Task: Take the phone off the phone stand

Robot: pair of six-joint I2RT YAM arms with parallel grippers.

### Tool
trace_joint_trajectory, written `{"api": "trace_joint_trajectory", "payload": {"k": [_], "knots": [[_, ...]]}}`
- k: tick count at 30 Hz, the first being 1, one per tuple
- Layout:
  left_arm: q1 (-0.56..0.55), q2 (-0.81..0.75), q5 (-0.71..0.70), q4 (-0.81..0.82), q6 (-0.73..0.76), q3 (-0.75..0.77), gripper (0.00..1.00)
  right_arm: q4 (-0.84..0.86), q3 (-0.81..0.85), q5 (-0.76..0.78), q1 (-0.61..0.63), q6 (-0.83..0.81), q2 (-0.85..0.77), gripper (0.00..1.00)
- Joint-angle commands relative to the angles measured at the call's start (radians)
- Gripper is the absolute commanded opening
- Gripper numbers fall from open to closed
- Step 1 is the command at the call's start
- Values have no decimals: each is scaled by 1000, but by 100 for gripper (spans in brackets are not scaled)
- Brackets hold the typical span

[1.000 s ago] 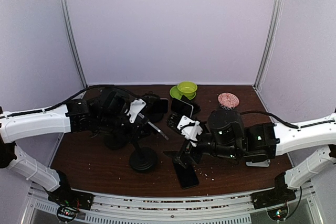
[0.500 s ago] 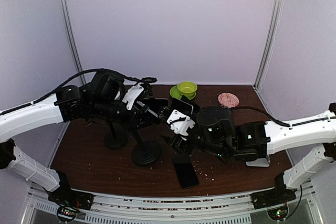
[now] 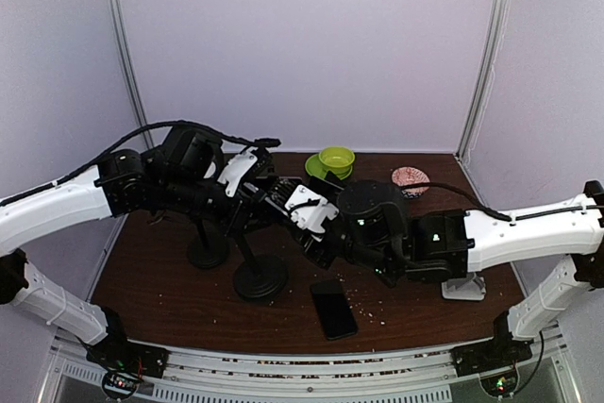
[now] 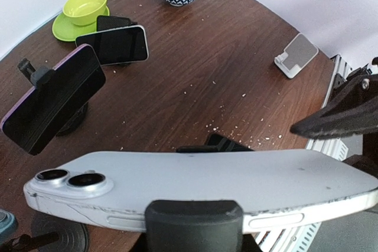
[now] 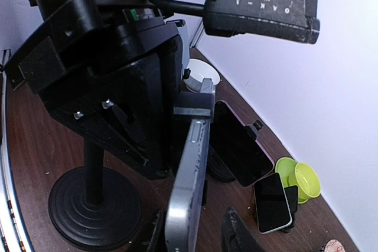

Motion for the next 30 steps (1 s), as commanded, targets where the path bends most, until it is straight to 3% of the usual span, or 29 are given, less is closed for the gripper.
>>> {"api": "trace_joint_trajectory", "payload": {"k": [1, 5, 13, 16, 18, 24, 30], "knots": [[-6, -37, 23, 110, -18, 66, 0, -28, 46, 41, 7, 4, 30, 30], [-6, -37, 23, 106, -20, 69, 0, -32, 62, 52, 6, 14, 43, 27], [-6, -43, 7, 105, -25, 65, 0, -67, 86, 46, 9, 14, 36, 3], [-6, -41, -1, 106, -31, 70, 3, -98, 106, 60, 16, 13, 31, 0], [-6, -41, -4, 112, -40, 72, 9, -111, 115, 70, 20, 20, 20, 0], [-6, -46, -24, 116, -72, 76, 40, -158, 160, 119, 27, 63, -9, 0], [-6, -36, -15, 124, -79, 78, 45, -185, 211, 154, 29, 96, -32, 0]]}}
